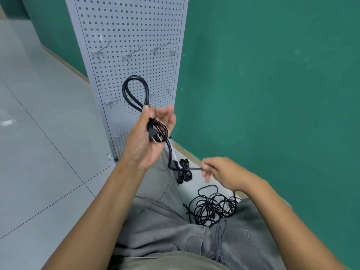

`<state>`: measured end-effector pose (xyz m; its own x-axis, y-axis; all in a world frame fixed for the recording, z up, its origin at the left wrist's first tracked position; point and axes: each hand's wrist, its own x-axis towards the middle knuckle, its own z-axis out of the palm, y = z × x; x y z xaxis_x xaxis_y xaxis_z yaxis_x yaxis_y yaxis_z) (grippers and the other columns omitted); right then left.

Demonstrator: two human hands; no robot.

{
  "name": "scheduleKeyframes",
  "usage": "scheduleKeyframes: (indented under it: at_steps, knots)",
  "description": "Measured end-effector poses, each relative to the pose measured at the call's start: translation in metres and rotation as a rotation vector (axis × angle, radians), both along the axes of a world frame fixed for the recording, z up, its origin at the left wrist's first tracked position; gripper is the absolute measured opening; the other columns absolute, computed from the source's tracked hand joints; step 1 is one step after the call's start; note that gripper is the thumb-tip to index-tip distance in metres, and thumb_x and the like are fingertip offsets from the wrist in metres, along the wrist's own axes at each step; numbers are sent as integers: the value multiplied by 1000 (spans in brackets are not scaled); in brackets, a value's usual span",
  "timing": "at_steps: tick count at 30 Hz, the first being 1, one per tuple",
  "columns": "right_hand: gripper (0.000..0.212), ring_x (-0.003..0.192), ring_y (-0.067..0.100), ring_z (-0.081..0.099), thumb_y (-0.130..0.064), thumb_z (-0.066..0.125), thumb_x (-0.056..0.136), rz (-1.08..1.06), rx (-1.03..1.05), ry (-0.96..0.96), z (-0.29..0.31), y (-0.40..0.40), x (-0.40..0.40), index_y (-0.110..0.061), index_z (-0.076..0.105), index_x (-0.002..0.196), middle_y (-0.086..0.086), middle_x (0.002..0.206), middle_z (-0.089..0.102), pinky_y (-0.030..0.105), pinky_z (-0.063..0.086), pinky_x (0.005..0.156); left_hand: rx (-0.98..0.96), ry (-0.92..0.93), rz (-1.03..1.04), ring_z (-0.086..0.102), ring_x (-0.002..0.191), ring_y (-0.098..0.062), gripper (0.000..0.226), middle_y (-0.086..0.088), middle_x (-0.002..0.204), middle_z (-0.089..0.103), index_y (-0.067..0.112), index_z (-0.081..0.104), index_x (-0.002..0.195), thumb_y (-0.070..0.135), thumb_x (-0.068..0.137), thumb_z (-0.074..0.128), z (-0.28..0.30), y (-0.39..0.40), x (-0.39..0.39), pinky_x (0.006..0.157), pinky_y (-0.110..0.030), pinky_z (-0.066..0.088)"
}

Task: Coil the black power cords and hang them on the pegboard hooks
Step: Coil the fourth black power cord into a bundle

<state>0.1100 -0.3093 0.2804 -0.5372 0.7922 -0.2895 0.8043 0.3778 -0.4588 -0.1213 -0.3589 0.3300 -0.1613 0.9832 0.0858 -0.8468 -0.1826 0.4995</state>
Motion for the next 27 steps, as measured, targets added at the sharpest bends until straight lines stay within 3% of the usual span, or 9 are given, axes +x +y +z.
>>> scheduleKeyframes:
  at_steps: [3, 6, 8, 10, 14, 18, 21, 24, 27]
  knots:
    - [28, 95, 4, 61, -18, 43, 110, 100, -284, 223, -6, -12, -12, -14, 71, 108, -15, 103, 70, 25, 48, 94, -45, -219, 13, 56, 58, -1, 31, 8, 63, 48, 15, 46, 83, 26, 112, 39, -3, 4, -10, 63, -20, 54]
    - [31, 126, 7, 58, -22, 45, 109, 130, -466, 397, -11, -27, -31, -20, 57, 137, -3, 136, 63, 22, 42, 110, -39, -268, -10, 44, 50, -1, 33, 9, 59, 40, 16, 44, 82, 28, 112, 38, -9, 9, -13, 57, -16, 49]
    - [41, 136, 6, 51, -27, 53, 105, 120, -504, 509, -15, -35, -44, -23, 49, 145, -4, 145, 57, 24, 39, 115, -36, -258, -37, 42, 49, -2, 31, 9, 58, 39, 17, 44, 83, 29, 111, 39, -12, 10, -8, 56, -17, 48]
    - [42, 133, 4, 51, -29, 61, 100, 55, -430, 595, -18, -40, -56, -28, 50, 140, -3, 141, 58, 28, 39, 115, -37, -244, -60, 41, 48, -3, 31, 9, 57, 39, 17, 44, 84, 30, 111, 38, -13, 10, -3, 56, -17, 47]
    - [13, 112, 13, 53, -30, 65, 99, 16, -125, 555, -18, -42, -64, -23, 67, 109, 6, 119, 53, 29, 43, 105, -41, -237, -96, 38, 46, -3, 31, 9, 57, 37, 17, 45, 84, 33, 110, 38, -12, 9, 1, 52, -16, 45]
    - [20, 95, 13, 59, -27, 59, 103, 29, -180, 583, -14, -45, -51, -7, 60, 99, 11, 101, 64, 27, 47, 91, -72, -271, -96, 35, 43, -2, 34, 9, 56, 35, 17, 45, 83, 34, 111, 36, -14, 11, -10, 45, -13, 38]
    - [12, 72, 9, 60, -18, 62, 102, -85, -234, 654, -8, -49, -37, -10, 61, 92, 1, 77, 68, 20, 48, 76, -117, -248, -75, 35, 42, -2, 37, 10, 55, 34, 17, 45, 82, 35, 112, 35, -19, 14, -23, 43, -13, 36]
    - [7, 65, 11, 56, -19, 72, 94, -194, -129, 619, -2, -46, -17, -16, 68, 89, -4, 70, 69, 31, 49, 68, -208, -133, -34, 35, 43, -2, 35, 10, 56, 34, 18, 46, 82, 35, 112, 38, -25, 16, -33, 43, -15, 35]
    - [9, 62, 11, 54, -21, 78, 88, -248, 14, 506, 10, -40, 1, -22, 71, 82, -6, 70, 70, 33, 49, 67, -273, 118, 10, 33, 45, -4, 35, 9, 58, 34, 18, 43, 82, 35, 112, 37, -32, 18, -36, 44, -16, 32]
